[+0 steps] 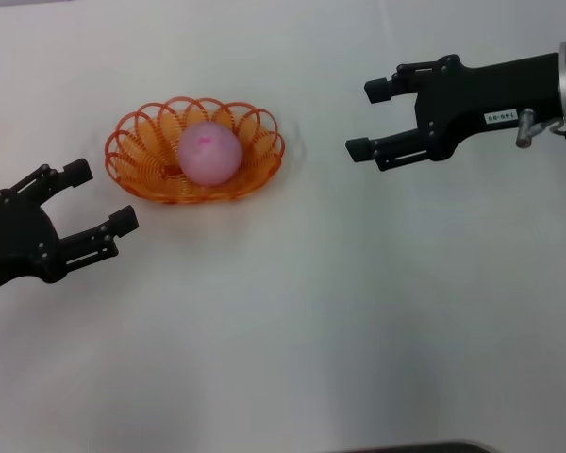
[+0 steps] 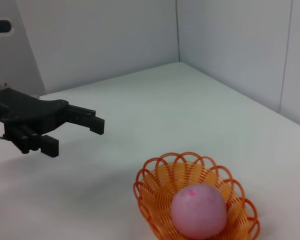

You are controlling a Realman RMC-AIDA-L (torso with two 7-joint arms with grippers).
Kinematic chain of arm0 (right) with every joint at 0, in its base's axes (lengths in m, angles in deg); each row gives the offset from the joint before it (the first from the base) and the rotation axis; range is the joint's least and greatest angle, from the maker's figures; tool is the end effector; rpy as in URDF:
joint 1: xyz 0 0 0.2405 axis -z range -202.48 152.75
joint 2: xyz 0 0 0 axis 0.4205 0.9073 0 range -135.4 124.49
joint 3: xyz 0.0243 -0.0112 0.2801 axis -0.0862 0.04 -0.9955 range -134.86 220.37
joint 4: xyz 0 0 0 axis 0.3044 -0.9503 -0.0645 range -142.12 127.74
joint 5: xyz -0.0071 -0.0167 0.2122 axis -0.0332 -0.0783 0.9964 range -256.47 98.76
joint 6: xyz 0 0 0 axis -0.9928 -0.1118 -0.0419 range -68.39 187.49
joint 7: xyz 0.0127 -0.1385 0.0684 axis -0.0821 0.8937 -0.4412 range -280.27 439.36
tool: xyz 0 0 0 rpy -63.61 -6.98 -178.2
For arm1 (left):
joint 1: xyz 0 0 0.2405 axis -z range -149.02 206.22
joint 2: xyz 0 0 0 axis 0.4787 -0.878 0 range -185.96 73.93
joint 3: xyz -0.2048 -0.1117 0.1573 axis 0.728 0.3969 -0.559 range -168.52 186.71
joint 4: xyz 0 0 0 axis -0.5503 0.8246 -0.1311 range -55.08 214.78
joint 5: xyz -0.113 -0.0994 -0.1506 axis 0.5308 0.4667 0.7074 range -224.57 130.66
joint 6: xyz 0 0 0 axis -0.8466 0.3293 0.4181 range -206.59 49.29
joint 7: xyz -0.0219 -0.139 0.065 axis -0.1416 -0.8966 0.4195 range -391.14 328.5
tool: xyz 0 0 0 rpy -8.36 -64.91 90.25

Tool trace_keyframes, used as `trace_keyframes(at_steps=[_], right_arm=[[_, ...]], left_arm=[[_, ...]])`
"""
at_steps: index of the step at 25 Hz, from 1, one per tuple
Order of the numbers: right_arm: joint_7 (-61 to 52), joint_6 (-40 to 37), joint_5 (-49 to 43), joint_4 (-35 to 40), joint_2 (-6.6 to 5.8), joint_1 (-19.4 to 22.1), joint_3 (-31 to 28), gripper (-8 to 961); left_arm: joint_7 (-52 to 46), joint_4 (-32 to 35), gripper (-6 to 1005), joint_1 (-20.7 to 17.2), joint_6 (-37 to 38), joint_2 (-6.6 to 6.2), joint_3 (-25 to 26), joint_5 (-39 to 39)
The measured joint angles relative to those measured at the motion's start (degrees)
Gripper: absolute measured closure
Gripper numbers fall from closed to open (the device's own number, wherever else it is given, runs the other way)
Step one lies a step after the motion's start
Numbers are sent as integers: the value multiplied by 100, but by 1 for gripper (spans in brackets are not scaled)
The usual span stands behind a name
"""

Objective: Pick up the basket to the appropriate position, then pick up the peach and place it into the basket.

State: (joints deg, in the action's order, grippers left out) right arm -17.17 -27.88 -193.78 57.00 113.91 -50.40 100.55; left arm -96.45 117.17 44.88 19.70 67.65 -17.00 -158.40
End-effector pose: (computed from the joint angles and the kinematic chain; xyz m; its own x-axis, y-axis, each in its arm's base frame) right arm 0.2361 0.3548 0.0020 0.9133 -0.2753 -0.3000 -0.3455 -0.9139 -0.2130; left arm -0.3287 0.2620 -0.0175 0.6628 0.2640 0.7007 0.5596 -0.7964 -0.2294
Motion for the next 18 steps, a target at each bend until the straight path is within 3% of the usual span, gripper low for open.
trace_keyframes(at_steps=[8,18], right_arm=[[1018,-5,557,-545,25,281,-211,79],[3698,-24,1259,-2761,18,439,-1303,84]], left_arm=[[0,4,60,-10,0,-1,9,0],[28,2,61,-11,-60,-9,9,44]])
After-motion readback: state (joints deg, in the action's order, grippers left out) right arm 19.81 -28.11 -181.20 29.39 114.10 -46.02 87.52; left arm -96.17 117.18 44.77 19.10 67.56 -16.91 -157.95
